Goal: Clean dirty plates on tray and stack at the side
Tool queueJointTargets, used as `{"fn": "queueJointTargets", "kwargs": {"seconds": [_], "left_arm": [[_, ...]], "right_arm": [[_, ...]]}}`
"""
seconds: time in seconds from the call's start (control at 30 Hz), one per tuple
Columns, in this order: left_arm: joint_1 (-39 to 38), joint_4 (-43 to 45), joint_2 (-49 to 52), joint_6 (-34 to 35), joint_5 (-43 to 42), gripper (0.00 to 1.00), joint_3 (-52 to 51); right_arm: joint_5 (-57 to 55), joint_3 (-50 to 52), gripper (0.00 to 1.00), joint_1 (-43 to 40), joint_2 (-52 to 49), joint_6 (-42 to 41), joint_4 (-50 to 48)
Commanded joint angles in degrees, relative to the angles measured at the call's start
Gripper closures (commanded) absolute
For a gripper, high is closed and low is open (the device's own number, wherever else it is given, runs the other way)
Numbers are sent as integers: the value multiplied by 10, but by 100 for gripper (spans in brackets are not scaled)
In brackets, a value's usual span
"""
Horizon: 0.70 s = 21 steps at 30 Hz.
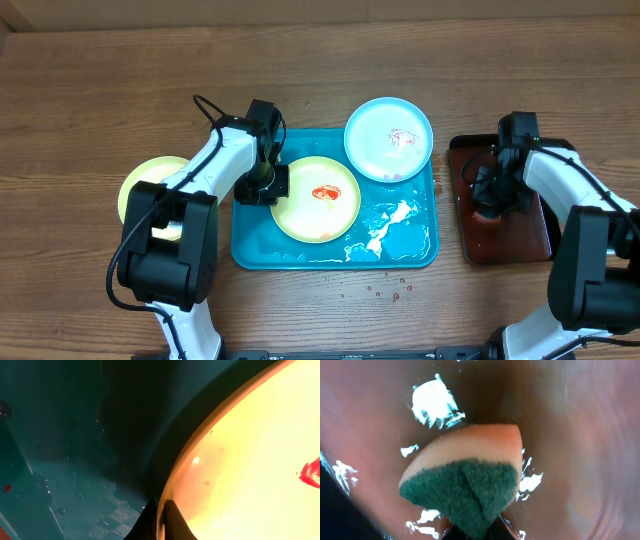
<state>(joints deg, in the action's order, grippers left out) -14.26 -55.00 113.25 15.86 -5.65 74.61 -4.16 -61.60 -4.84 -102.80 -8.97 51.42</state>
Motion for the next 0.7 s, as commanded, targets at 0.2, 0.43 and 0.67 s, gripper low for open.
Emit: {"fn": "queueJointTargets", "kwargs": {"seconds": [0.2,0.43,0.67], "left_arm": [[-4,17,18,-11,22,96,-17],[-4,21,18,-24,11,96,-17],[-3,27,18,-23,-23,96,-17]], "right_arm": [[110,-263,96,-3,2,-2,182],[249,-285,96,69,1,3,168],[206,-285,96,235,-3,-75,83]]}}
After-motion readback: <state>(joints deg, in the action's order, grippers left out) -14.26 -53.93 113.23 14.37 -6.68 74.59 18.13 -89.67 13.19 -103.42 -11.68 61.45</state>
